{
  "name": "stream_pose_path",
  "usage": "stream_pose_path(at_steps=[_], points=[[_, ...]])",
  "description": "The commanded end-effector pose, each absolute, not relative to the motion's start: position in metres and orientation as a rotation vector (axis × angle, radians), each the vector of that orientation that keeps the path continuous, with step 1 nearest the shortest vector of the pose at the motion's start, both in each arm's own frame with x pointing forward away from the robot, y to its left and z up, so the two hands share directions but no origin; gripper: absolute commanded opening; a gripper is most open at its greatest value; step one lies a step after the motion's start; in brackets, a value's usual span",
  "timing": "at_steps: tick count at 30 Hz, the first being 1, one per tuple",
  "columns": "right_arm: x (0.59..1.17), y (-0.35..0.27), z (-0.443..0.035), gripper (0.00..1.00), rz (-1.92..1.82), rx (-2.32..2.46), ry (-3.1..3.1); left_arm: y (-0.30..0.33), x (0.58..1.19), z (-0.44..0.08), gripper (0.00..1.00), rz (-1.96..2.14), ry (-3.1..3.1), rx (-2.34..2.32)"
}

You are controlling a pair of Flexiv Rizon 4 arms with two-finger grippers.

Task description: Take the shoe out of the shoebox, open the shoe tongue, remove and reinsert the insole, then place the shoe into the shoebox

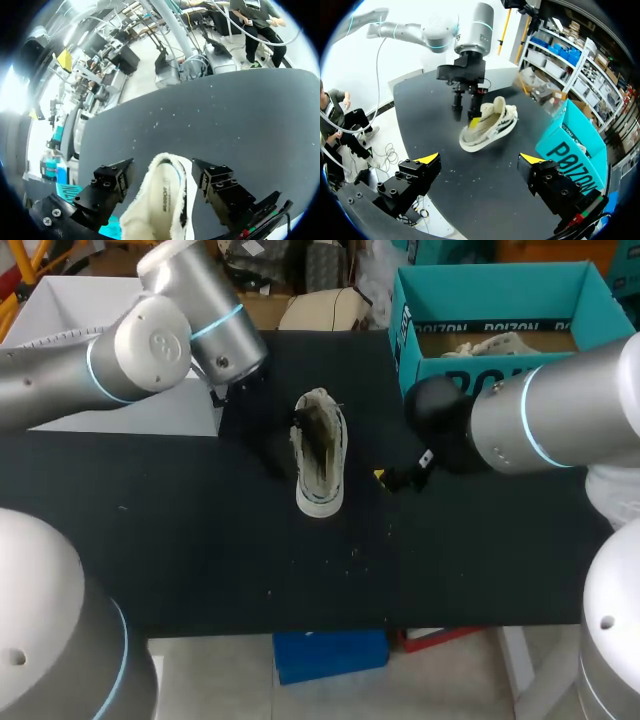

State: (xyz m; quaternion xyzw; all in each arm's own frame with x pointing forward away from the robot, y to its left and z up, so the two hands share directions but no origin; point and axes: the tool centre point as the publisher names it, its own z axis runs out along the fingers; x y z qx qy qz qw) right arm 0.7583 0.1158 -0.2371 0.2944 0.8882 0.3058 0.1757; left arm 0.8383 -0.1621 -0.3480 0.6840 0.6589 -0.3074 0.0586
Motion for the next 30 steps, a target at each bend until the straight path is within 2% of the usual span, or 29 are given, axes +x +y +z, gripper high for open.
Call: stream_pose_path(at_steps=[1,2,3,4,12,23,30], points=[[0.758,0.116,-0.236,1.00,0.863,0.834,2.518,-0.152,0.834,-0.330,0.38,-0.761,2.029,2.049],[0.758,0.116,-0.236,1.00,0.863,0.834,2.518,-0.153,0.835,-0.331,0.28,-0.739,2.028,2.052],[0.758,0.116,-0.236,1.00,0.863,0.834,2.518,-0.155,0.837,-0.332,0.07,-0.673,2.037,2.058],[0.758,0.116,-0.236,1.00,0.863,0.834,2.518,-0.157,0.840,-0.336,0.00,-0.579,2.050,2.068],[0.758,0.116,-0.236,1.00,0.863,0.834,2.518,-0.173,0.851,-0.360,0.00,-0.320,2.066,2.087],[0.758,0.116,-0.236,1.00,0.863,0.834,2.518,-0.157,0.874,-0.334,0.00,-0.512,2.049,1.746],[0.758,0.116,-0.236,1.00,0.863,0.834,2.518,-0.126,0.914,-0.309,0.00,-0.618,2.085,1.414]])
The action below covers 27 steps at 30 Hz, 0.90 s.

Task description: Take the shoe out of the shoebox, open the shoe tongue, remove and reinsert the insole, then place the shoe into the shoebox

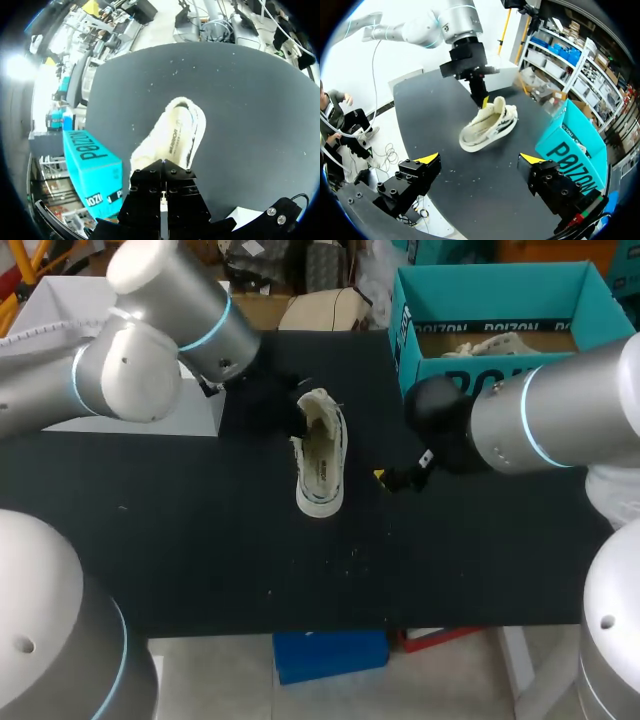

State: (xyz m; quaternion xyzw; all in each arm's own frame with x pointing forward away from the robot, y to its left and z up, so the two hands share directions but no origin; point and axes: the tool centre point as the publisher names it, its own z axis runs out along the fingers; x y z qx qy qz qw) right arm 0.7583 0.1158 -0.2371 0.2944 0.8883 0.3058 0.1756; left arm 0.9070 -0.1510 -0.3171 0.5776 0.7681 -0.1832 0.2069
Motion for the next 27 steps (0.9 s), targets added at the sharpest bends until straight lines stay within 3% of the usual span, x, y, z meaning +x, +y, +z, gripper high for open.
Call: stream_pose_path(at_steps=[1,16,27], points=[[0.758,0.116,-0.236,1.00,0.863,0.834,2.518,-0.122,0.921,-0.306,0.00,-0.605,2.085,1.371],[0.758,0.116,-0.236,1.00,0.863,0.834,2.518,-0.132,1.001,-0.300,0.00,-0.603,2.133,1.140],[0.758,0.116,-0.236,1.00,0.863,0.834,2.518,-0.168,0.986,-0.329,0.00,-0.681,2.169,1.274]])
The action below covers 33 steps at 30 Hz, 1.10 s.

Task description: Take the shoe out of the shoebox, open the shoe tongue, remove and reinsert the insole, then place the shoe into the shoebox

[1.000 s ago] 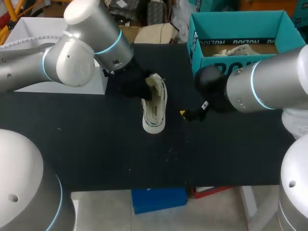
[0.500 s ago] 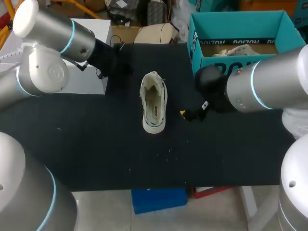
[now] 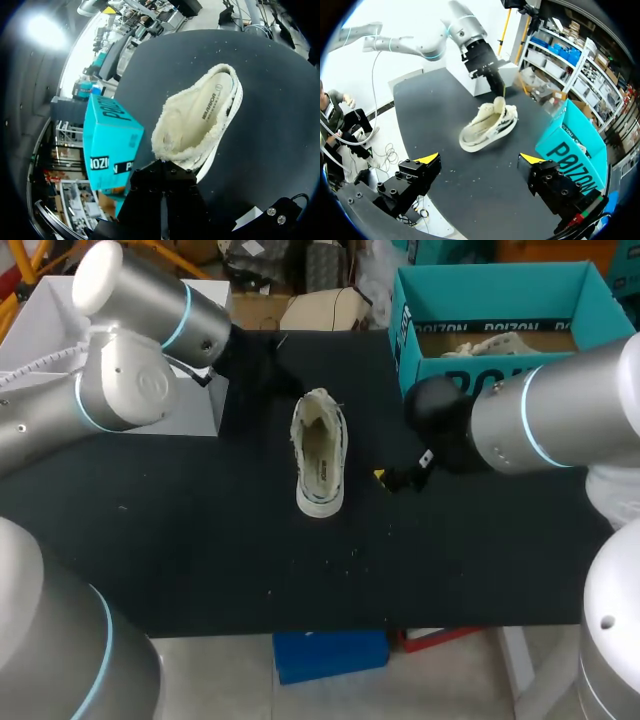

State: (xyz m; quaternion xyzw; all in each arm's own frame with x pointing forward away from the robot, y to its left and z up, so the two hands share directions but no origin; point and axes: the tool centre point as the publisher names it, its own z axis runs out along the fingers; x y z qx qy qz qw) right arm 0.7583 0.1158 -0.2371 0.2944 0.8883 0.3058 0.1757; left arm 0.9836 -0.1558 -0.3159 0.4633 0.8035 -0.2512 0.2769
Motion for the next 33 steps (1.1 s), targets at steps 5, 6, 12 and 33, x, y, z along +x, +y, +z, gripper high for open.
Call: stream_pose_path(at_steps=[5,6,12,33], points=[[0.758,0.116,-0.236,1.00,0.863,0.834,2.518,-0.166,0.963,-0.344,0.00,-0.733,2.194,1.295],[0.758,0.116,-0.236,1.00,0.863,0.834,2.518,-0.166,0.957,-0.346,0.00,-0.738,2.199,1.303],[0.758,0.116,-0.236,1.00,0.863,0.834,2.518,-0.166,0.939,-0.364,0.00,-0.800,2.220,1.325],[0.758,0.116,-0.236,1.00,0.863,0.834,2.518,-0.161,0.955,-0.326,0.00,-0.364,2.131,1.856]])
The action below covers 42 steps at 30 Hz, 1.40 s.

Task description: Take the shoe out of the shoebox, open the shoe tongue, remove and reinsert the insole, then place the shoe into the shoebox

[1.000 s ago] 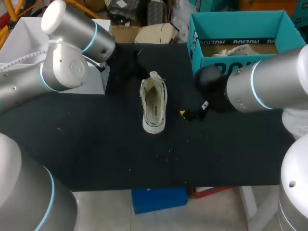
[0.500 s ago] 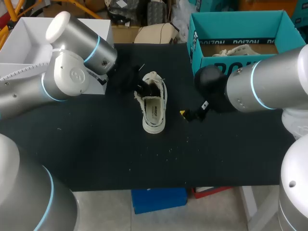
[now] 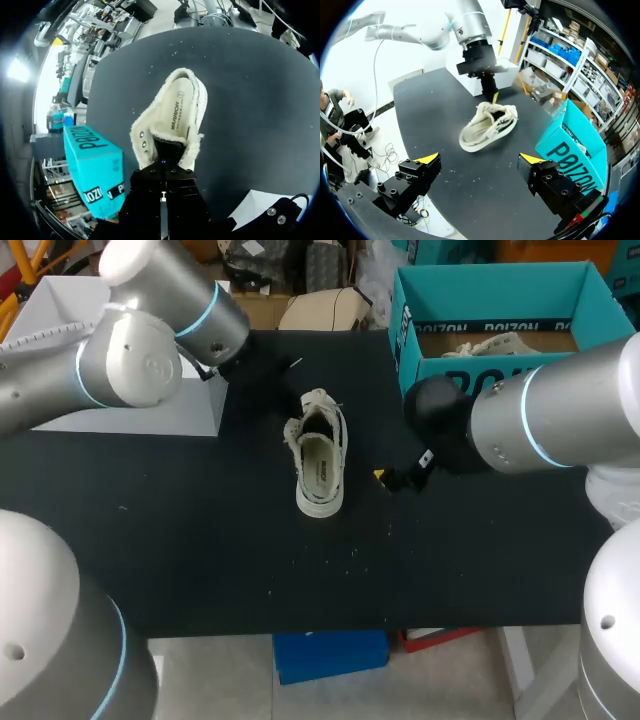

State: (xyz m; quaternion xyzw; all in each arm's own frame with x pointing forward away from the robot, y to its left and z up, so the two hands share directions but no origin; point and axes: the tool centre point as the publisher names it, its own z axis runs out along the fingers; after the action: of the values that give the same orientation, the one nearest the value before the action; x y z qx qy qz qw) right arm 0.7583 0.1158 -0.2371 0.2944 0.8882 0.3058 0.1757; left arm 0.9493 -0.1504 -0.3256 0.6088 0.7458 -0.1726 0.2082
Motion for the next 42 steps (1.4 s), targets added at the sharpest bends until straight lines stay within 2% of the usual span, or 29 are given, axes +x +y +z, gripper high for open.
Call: stream_pose_path(at_steps=[1,9,26,35,42], points=[[0.758,0.116,-0.236,1.00,0.863,0.834,2.518,-0.163,0.955,-0.328,0.00,-0.337,2.125,1.888],[0.758,0.116,-0.236,1.00,0.863,0.834,2.518,-0.167,0.950,-0.345,0.00,-0.214,2.159,2.048],[0.758,0.116,-0.236,1.00,0.863,0.834,2.518,-0.163,0.934,-0.389,0.00,-0.323,2.233,2.030],[0.758,0.116,-0.236,1.00,0.863,0.834,2.518,-0.140,0.911,-0.325,0.00,-0.398,2.182,2.038],[0.758,0.116,-0.236,1.00,0.863,0.834,2.518,-0.102,0.882,-0.287,0.00,-1.003,2.306,1.601]])
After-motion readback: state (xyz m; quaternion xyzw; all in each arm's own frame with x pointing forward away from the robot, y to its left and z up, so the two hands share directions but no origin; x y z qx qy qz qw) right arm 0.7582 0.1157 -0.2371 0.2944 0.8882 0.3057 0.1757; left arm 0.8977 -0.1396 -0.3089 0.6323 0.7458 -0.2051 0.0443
